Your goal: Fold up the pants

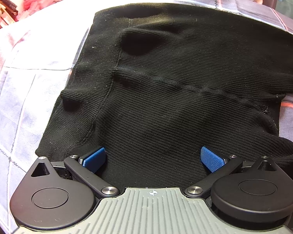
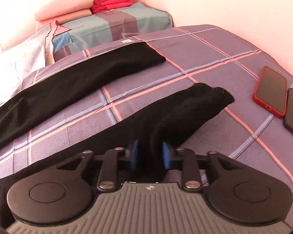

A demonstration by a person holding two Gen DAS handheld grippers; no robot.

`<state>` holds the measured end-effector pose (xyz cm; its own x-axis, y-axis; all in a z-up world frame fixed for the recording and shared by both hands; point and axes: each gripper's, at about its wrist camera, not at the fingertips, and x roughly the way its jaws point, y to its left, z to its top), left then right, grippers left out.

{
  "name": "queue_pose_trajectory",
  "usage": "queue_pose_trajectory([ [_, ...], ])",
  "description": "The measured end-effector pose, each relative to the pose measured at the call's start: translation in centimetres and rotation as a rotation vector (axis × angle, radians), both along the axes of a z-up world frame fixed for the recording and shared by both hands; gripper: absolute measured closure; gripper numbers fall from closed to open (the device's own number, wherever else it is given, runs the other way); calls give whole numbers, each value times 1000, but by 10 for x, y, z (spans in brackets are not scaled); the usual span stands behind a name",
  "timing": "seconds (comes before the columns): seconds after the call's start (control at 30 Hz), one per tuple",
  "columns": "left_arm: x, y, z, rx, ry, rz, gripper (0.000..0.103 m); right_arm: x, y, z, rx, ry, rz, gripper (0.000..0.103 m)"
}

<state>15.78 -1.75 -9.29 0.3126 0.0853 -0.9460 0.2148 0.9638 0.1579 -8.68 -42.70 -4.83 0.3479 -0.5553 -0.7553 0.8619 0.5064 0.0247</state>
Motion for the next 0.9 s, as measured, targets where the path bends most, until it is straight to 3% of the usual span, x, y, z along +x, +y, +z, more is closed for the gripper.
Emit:
queue_pose_trajectory([
  [0.03,0,0,0,-2,1,0,0,-12,-5,3,-9,0,-64,96],
  [0.1,1,0,0,-4,1,0,0,-30,-17,-3,75,-34,-135,95],
  [0.17,1,1,0,-6,0,-3,0,-31,-11,-1,43,-16,-124,90],
  [0.23,1,2,-1,-8,0,-5,0,-26,0,9,-29,-15,-129,78],
  [0.3,1,2,-1,-10,-1,-5,0,-18,11,15,-77,-23,-124,44],
  [0.37,1,1,-1,-8,-2,-9,0,-1,26,18,-124,-12,-53,36],
  [0.47,2,2,-1,-11,-2,-11,0,24,55,17,-122,-11,147,36],
  [0.57,3,3,-1,-16,1,-13,0,39,63,-1,-10,39,293,33],
  [0.6,3,3,-1,-18,2,-16,0,42,56,-11,19,102,259,35],
  [0.67,4,5,0,-22,12,-21,0,30,43,-10,34,51,119,32],
  [0.73,5,9,6,-43,16,-16,0,29,37,1,-7,77,28,41],
  [0.8,6,17,16,-82,-12,-2,0,37,35,10,-22,23,88,40],
  [0.9,18,26,34,-160,-70,32,0,71,38,14,-58,24,224,36],
])
